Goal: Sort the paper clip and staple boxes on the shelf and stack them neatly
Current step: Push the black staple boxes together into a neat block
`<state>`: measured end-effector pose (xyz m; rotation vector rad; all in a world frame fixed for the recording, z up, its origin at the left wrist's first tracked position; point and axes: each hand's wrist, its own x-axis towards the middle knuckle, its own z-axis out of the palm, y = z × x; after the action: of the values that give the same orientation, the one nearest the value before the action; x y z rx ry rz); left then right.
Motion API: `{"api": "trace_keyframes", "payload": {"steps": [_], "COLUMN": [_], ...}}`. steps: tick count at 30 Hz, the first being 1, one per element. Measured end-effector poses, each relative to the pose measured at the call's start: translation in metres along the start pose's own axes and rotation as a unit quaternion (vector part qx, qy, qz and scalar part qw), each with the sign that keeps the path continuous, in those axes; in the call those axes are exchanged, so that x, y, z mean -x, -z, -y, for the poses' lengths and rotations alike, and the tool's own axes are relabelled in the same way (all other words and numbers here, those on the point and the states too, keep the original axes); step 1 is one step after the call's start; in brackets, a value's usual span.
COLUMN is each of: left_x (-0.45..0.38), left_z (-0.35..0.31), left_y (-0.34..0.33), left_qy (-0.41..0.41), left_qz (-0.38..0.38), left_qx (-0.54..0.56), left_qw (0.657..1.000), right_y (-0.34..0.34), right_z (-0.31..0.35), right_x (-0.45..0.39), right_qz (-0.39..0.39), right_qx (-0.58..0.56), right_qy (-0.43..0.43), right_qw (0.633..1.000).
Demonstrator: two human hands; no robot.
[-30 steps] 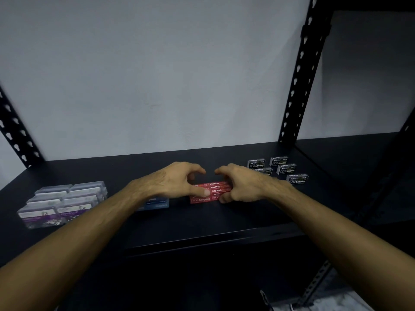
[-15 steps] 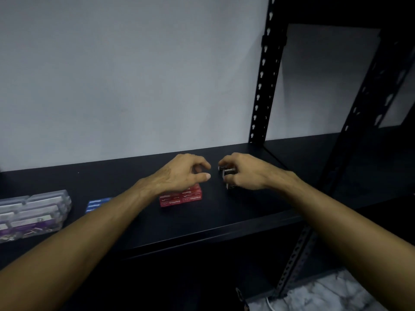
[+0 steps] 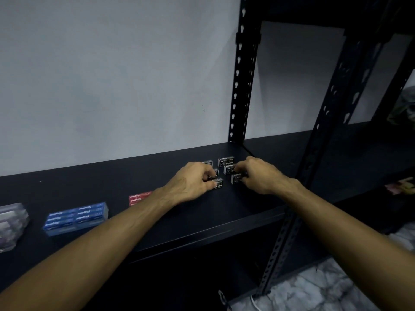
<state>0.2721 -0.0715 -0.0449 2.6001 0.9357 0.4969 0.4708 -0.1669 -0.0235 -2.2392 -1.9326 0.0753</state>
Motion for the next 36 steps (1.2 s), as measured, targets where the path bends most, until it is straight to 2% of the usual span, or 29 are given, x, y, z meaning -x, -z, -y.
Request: {"api": "trace_keyframes", "payload": {"steps": [4, 11, 21, 36], "left_x": [-0.005, -0.006, 0.007, 0.011], "left_z": [-0.002, -0.003, 0.0, 0.001], "left_y": [-0.004, -0.012, -0.008, -0.007], "left_qy": [0.012, 0.013, 0.029, 0.027], "left_qz": [0.006, 0.011, 0.02, 0.023], "left_qx": [-0.008, -0.013, 0.014, 0.017], "left_qw": [1.0, 1.0, 0.999, 0.999], "right_y": [-0.008, -0.014, -0.016, -0.015], "right_z": [-0.001, -0.003, 0.016, 0.03], "right_x": [-0.005, -0.007, -0.003, 0.001], "right_qz": [-0.009, 0.024, 0.044, 0.057], "right_qx": [-0.004, -0.021, -0.056, -0.045], "right_qy": [0.005, 0.014, 0.073, 0.093], "right_qw": [1.0, 0.999, 0.995, 0.993]}}
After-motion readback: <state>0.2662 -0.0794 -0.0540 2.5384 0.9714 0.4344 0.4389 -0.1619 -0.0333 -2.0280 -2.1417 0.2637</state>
